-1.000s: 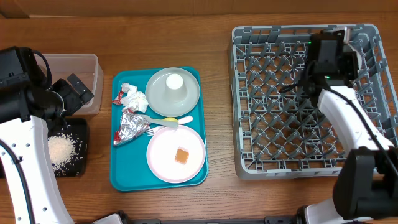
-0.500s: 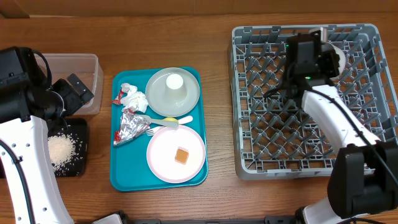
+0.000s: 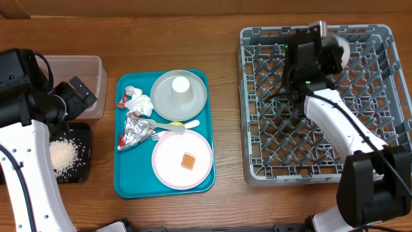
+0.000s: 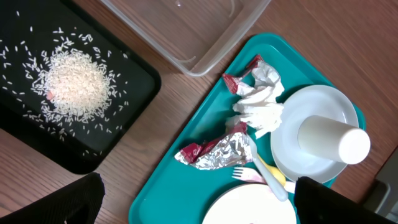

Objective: Sort waste into correct bins and load items into the dishwasher rack
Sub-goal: 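Lower the bowl with the right gripper into the rack's back corner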

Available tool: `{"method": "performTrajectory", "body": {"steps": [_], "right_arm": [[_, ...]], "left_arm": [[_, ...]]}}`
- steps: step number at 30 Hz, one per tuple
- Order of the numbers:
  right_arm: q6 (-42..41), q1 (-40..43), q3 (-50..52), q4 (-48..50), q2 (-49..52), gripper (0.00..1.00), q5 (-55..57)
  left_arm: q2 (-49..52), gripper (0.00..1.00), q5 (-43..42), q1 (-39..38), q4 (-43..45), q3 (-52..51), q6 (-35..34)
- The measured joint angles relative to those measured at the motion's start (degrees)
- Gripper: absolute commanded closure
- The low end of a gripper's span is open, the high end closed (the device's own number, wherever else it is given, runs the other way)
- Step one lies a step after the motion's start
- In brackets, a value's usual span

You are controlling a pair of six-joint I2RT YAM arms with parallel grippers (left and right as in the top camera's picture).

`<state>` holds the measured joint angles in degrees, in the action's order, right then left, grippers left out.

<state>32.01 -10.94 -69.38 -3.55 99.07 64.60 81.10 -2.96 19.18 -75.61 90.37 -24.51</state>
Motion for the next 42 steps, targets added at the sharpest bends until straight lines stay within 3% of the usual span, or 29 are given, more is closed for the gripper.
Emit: {"method": "performTrajectory", "body": {"steps": [4, 10, 33, 42], "right_arm": [[8.22, 1.31, -0.04, 2.69, 0.00, 0.96, 1.44], [13.11, 4.26, 0.00, 0.22, 0.02, 0.96, 1.88], [16.06, 5.57, 2.34, 3.72, 4.72, 0.95, 2.69], [15.04, 1.33, 2.36, 4.76, 5.14, 0.93, 2.75]], "left_arm": [[0.00, 0.00, 0.00, 0.00, 0.00, 0.00, 0.00], [0.00, 0.00, 0.02, 0.00, 0.00, 0.00, 0.00], [0.00, 0.00, 0.00, 0.00, -0.02, 0.00, 0.00], [0.00, 0.00, 0.00, 0.00, -0.02, 0.00, -0.02]]}}
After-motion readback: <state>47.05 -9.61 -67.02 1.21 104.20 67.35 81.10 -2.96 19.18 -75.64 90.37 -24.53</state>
